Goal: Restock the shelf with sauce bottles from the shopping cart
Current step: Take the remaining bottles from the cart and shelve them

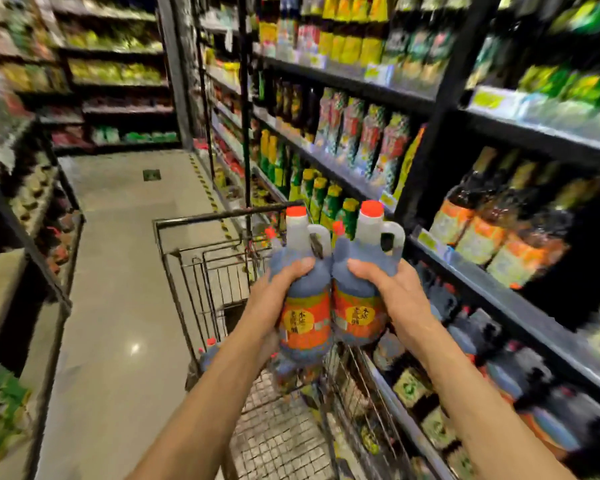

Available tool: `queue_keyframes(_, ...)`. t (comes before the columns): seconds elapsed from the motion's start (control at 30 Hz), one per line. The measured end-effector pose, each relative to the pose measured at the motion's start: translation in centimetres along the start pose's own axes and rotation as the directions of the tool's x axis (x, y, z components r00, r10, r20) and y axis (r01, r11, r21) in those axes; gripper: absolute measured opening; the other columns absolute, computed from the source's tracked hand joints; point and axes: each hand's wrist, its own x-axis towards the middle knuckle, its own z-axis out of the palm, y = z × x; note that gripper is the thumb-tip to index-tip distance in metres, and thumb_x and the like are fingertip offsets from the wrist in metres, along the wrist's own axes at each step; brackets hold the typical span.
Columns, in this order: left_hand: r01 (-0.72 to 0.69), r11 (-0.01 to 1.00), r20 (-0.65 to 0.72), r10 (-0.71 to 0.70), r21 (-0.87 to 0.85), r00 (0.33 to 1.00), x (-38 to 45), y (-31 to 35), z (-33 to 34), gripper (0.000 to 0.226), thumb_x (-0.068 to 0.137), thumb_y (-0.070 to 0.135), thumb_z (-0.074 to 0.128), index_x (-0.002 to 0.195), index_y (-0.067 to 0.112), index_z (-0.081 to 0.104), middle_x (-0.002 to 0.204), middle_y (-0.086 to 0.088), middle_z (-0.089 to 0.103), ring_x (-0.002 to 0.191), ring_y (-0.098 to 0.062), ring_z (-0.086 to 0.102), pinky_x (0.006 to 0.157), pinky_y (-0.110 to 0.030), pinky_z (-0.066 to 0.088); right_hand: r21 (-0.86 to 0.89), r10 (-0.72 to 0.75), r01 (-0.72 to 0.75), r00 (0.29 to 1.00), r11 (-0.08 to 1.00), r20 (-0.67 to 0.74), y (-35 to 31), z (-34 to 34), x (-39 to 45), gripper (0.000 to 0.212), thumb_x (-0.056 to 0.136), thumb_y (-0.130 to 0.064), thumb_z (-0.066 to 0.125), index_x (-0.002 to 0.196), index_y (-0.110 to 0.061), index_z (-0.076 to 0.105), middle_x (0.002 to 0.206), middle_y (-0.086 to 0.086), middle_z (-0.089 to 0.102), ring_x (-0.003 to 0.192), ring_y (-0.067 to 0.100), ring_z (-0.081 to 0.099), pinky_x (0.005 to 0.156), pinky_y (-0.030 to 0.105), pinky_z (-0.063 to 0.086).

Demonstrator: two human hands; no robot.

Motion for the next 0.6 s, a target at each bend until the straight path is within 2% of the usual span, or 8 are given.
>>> queue_keyframes(0.07, 0.004, 1.000, 0.066, -0.004, 0.000, 0.998, -1.9, 1.5, 1.2, 0.032, 0.086, 0.028, 0.075, 0.113, 0.011, 0.074, 0.098, -0.013, 0.080, 0.072, -0.025, 0.077, 0.056, -0.030, 0.059, -0.008, -0.017, 0.016, 0.998, 1.000, -0.055, -2.4, -0.6, -2.5, 0.061, 0.060, -0.053, 0.085, 0.113, -0.024, 0.074, 0.111, -0.001, 0.078, 0.104, 0.023, 0.074, 0.098, 0.056, 0.055)
queue_keyframes(0.17, -0.010, 0.998, 0.164, 0.001, 0.057, 0.986, -4.7, 3.0, 3.4, 0.036, 0.086, 0.030, 0.076, 0.117, 0.012, 0.073, 0.099, -0.012, 0.080, 0.076, -0.026, 0.077, 0.059, -0.032, 0.060, -0.027, -0.049, 0.045, 0.987, 0.999, -0.156, -5.3, -2.2, -6.4, 0.043, 0.075, -0.043, 0.085, 0.113, -0.026, 0.075, 0.110, -0.002, 0.079, 0.102, 0.024, 0.075, 0.096, 0.057, 0.055)
queue_keyframes(0.27, 0.003, 0.992, 0.287, -0.039, 0.127, 0.957, -7.6, 3.2, 6.2, 0.032, 0.087, 0.033, 0.075, 0.111, 0.012, 0.074, 0.094, -0.012, 0.080, 0.072, -0.026, 0.077, 0.056, -0.032, 0.060, -0.008, -0.038, 0.037, 0.968, 0.999, -0.247, -7.3, -4.5, -11.1, 0.034, 0.085, -0.032, 0.079, 0.117, -0.022, 0.072, 0.108, -0.001, 0.079, 0.096, 0.023, 0.076, 0.091, 0.052, 0.059)
queue_keyframes(0.43, 0.006, 0.975, 0.477, -0.115, 0.224, 0.871, -12.0, 1.5, 12.2, 0.032, 0.087, 0.037, 0.076, 0.110, 0.014, 0.075, 0.097, -0.012, 0.080, 0.076, -0.029, 0.077, 0.061, -0.034, 0.060, 0.037, -0.015, 0.034, 0.902, 0.999, -0.432, -9.4, -9.5, -18.9, 0.031, 0.088, -0.032, 0.075, 0.118, -0.022, 0.071, 0.105, 0.000, 0.080, 0.090, 0.022, 0.077, 0.076, 0.040, 0.059)
queue_keyframes(0.53, -0.003, 0.962, 0.579, -0.161, 0.272, 0.799, -14.7, -0.5, 16.3, 0.034, 0.085, 0.038, 0.077, 0.110, 0.015, 0.075, 0.099, -0.012, 0.079, 0.081, -0.031, 0.077, 0.067, -0.037, 0.060, 0.051, -0.005, 0.040, 0.836, 0.998, -0.548, -10.1, -13.0, -23.6, 0.027, 0.088, -0.030, 0.074, 0.113, -0.019, 0.073, 0.101, 0.003, 0.080, 0.089, 0.024, 0.077, 0.078, 0.042, 0.059)
queue_keyframes(0.6, -0.016, 0.956, 0.627, -0.180, 0.293, 0.758, -16.7, -2.1, 19.3, 0.030, 0.086, 0.036, 0.076, 0.107, 0.016, 0.075, 0.095, -0.010, 0.080, 0.078, -0.029, 0.077, 0.065, -0.036, 0.060, 0.059, -0.005, 0.053, 0.787, 0.997, -0.617, -10.4, -15.5, -26.7, 0.025, 0.088, -0.030, 0.074, 0.111, -0.020, 0.074, 0.102, 0.004, 0.080, 0.090, 0.027, 0.077, 0.083, 0.045, 0.061)
